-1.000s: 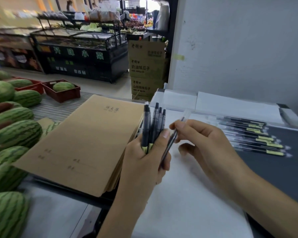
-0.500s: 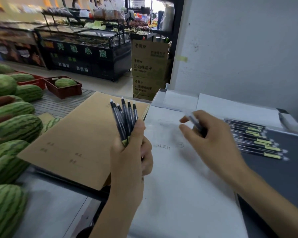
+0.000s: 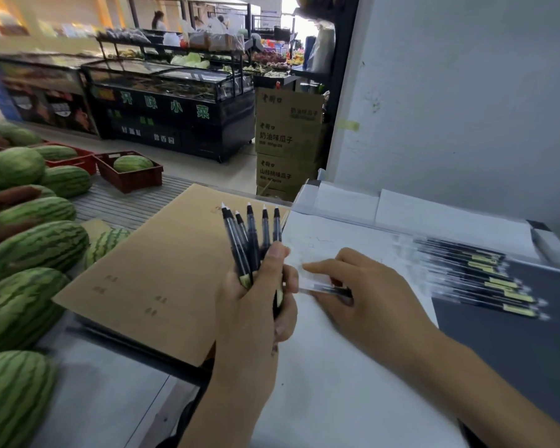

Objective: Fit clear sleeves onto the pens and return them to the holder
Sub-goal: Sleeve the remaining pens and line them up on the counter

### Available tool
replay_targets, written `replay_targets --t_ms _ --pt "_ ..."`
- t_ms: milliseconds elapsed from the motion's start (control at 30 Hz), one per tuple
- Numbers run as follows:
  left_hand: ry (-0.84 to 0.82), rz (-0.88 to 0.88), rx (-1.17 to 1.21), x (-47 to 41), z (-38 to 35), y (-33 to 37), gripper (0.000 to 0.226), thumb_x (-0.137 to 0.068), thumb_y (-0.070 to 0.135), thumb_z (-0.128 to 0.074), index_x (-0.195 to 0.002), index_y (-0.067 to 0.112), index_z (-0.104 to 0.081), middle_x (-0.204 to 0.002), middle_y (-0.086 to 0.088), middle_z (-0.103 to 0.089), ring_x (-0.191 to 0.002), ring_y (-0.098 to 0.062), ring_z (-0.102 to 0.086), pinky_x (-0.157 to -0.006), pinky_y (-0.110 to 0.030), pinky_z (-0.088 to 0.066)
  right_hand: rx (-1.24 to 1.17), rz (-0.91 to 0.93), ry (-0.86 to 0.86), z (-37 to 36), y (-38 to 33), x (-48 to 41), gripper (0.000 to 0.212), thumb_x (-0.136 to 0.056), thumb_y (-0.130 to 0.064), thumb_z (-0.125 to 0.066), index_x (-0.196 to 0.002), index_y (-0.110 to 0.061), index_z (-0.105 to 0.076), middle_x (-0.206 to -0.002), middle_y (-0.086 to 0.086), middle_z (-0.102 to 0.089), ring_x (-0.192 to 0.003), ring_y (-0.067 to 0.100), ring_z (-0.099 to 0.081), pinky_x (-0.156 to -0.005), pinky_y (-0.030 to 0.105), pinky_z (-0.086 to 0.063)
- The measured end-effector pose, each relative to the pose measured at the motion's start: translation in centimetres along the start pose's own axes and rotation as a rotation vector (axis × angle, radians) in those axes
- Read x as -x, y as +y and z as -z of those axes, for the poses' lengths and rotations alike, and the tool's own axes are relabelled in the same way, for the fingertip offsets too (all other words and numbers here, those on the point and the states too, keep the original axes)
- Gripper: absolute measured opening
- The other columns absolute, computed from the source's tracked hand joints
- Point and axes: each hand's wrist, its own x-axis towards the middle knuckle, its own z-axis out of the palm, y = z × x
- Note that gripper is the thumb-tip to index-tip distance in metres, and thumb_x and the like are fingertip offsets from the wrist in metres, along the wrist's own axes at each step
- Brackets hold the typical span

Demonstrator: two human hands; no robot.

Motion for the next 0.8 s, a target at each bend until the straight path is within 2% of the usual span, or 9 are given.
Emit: replay_targets --t_ms 167,233,300,400,467,500,667,733,800 --pt "0.000 -0.013 -0.076 0.1 0.2 -0.2 0.041 -0.091 0.043 -0.074 -0.098 0.002 -0.070 -0.074 -0.017 -0.048 -0.033 -0.013 -0.024 -0.039 -0.017 -0.020 -0.022 -0.069 0.039 0.5 -0.2 0.2 0.014 -0.092 -0.045 -0.070 -0.105 -0.040 -0.068 -0.097 -0.020 -0.056 -0.077 -0.004 -0.053 -0.068 0.021 -0.042" --pt "0.003 -0.005 -0.094 0.1 0.2 -0.2 0.037 -0.091 0.044 -0.073 -0.094 0.007 -0.073 -0.066 -0.016 -0.045 -0.034 -0.012 -0.025 -0.039 -0.016 -0.020 -0.012 -0.094 0.026 0.6 -0.2 0.1 0.013 -0.093 -0.035 -0.071 -0.105 -0.040 -0.067 -0.098 -0.019 -0.058 -0.077 -0.006 -0.052 -0.070 0.022 -0.042" --pt "-0.007 0.005 -0.101 0.1 0.2 -0.1 0.035 -0.090 0.045 -0.072 -0.093 0.010 -0.074 -0.056 -0.009 -0.042 -0.033 -0.011 -0.026 -0.039 -0.016 -0.020 -0.038 -0.140 0.037 0.7 -0.1 0.0 0.022 -0.093 -0.027 -0.070 -0.109 -0.041 -0.065 -0.097 -0.019 -0.059 -0.078 -0.003 -0.053 -0.072 0.025 -0.045" --pt "-0.010 0.012 -0.126 0.2 0.1 -0.1 0.037 -0.087 0.047 -0.071 -0.093 0.011 -0.075 -0.049 -0.005 -0.041 -0.032 -0.010 -0.026 -0.039 -0.016 -0.019 -0.081 -0.203 0.037 0.8 0.4 0.1 0.025 -0.094 -0.028 -0.068 -0.115 -0.041 -0.064 -0.098 -0.017 -0.060 -0.083 0.004 -0.055 -0.076 0.027 -0.046" --pt "-0.017 0.007 -0.116 0.3 0.1 0.0 0.035 -0.088 0.044 -0.070 -0.093 0.010 -0.076 -0.051 -0.002 -0.045 -0.031 -0.009 -0.026 -0.038 -0.017 -0.019 -0.087 -0.213 0.010 0.9 1.0 -0.1 0.006 -0.096 -0.030 -0.065 -0.095 -0.035 -0.065 -0.092 -0.013 -0.057 -0.084 0.008 -0.055 -0.073 0.028 -0.044" --pt "-0.022 0.007 -0.109 0.3 0.0 0.0 0.034 -0.089 0.042 -0.071 -0.092 0.008 -0.075 -0.052 -0.003 -0.046 -0.031 -0.009 -0.026 -0.038 -0.017 -0.019 -0.091 -0.212 -0.006 0.9 1.3 -0.2 0.010 -0.097 -0.031 -0.065 -0.088 -0.030 -0.065 -0.090 -0.011 -0.056 -0.083 0.009 -0.055 -0.073 0.030 -0.045" --pt "-0.017 -0.001 -0.140 0.4 0.0 0.0 0.047 -0.087 0.044 -0.074 -0.092 -0.003 -0.065 -0.047 0.002 -0.049 -0.029 -0.010 -0.028 -0.038 -0.017 -0.021 -0.202 -0.228 -0.021 1.5 1.7 -0.2 0.004 -0.099 -0.032 -0.067 -0.099 -0.032 -0.071 -0.094 -0.009 -0.063 -0.087 0.007 -0.061 -0.081 0.034 -0.051" --pt "-0.018 -0.014 -0.140 0.4 0.0 0.1 0.049 -0.085 0.044 -0.073 -0.093 -0.004 -0.066 -0.054 -0.001 -0.055 -0.030 -0.010 -0.029 -0.038 -0.016 -0.022 -0.358 -0.269 0.005 1.8 1.7 -0.3 0.006 -0.099 -0.026 -0.069 -0.097 -0.031 -0.070 -0.088 -0.009 -0.071 -0.076 0.007 -0.066 -0.073 0.027 -0.053" --pt "-0.026 -0.018 -0.142 0.5 0.0 0.1 0.049 -0.082 0.046 -0.074 -0.093 -0.002 -0.068 -0.064 -0.010 -0.059 -0.030 -0.010 -0.030 -0.037 -0.015 -0.022 -0.586 -0.322 0.028 2.6 1.6 -0.4 0.009 -0.100 -0.020 -0.069 -0.098 -0.029 -0.072 -0.084 -0.009 -0.076 -0.060 0.005 -0.066 -0.055 0.017 -0.049"
